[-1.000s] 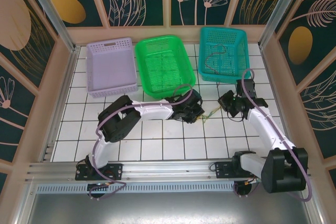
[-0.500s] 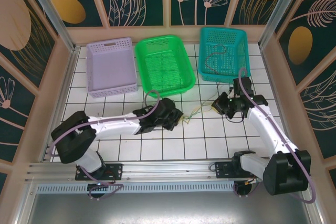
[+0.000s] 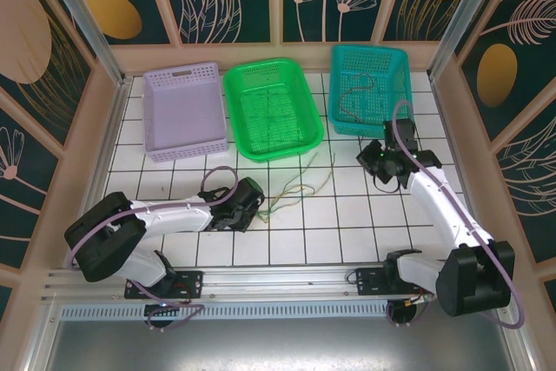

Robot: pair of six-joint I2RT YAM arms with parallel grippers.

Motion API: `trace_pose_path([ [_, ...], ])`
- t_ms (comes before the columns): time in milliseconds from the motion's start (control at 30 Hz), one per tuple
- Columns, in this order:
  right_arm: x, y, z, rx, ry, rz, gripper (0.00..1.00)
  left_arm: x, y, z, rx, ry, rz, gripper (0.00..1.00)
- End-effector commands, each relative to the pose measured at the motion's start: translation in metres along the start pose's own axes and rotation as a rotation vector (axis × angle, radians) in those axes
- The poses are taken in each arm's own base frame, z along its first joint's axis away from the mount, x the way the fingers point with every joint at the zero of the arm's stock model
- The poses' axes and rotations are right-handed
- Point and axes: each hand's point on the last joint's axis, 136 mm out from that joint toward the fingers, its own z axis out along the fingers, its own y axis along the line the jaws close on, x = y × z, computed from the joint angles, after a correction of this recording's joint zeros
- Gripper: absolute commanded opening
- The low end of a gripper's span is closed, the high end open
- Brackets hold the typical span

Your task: Untangle the cables

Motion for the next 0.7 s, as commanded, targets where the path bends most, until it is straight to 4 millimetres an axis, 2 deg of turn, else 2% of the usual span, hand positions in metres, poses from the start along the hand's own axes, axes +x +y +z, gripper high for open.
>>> trace_pose_path([
  [0, 0.011, 0.005, 0.007, -0.010, 0.000, 0.042, 0.00, -0.016, 0.026, 0.004, -0.099, -0.062, 0.056, 0.09],
  [67, 0.033, 0.010, 0.015, -0.037, 0.061, 0.070, 0.03, -0.016, 0.021, 0.002, -0.092, -0.062, 0.076, 0.09],
  [133, 0.063, 0.015, 0.025, -0.069, 0.153, 0.133, 0.16, -0.014, 0.015, 0.000, -0.075, -0.055, 0.097, 0.08],
  [233, 0.104, 0.025, 0.035, -0.131, 0.278, 0.265, 0.26, -0.009, 0.007, -0.002, -0.055, -0.033, 0.120, 0.08],
  [333, 0.127, 0.036, 0.040, -0.159, 0.328, 0.343, 0.31, -0.004, -0.001, -0.003, -0.039, -0.012, 0.136, 0.08],
  [367, 0.128, 0.036, 0.042, -0.147, 0.327, 0.365, 0.32, -0.003, -0.002, -0.002, -0.035, -0.007, 0.142, 0.08],
  [667, 0.179, 0.023, 0.066, -0.041, 0.430, 0.446, 0.35, 0.008, -0.013, -0.004, -0.008, 0.042, 0.156, 0.08],
])
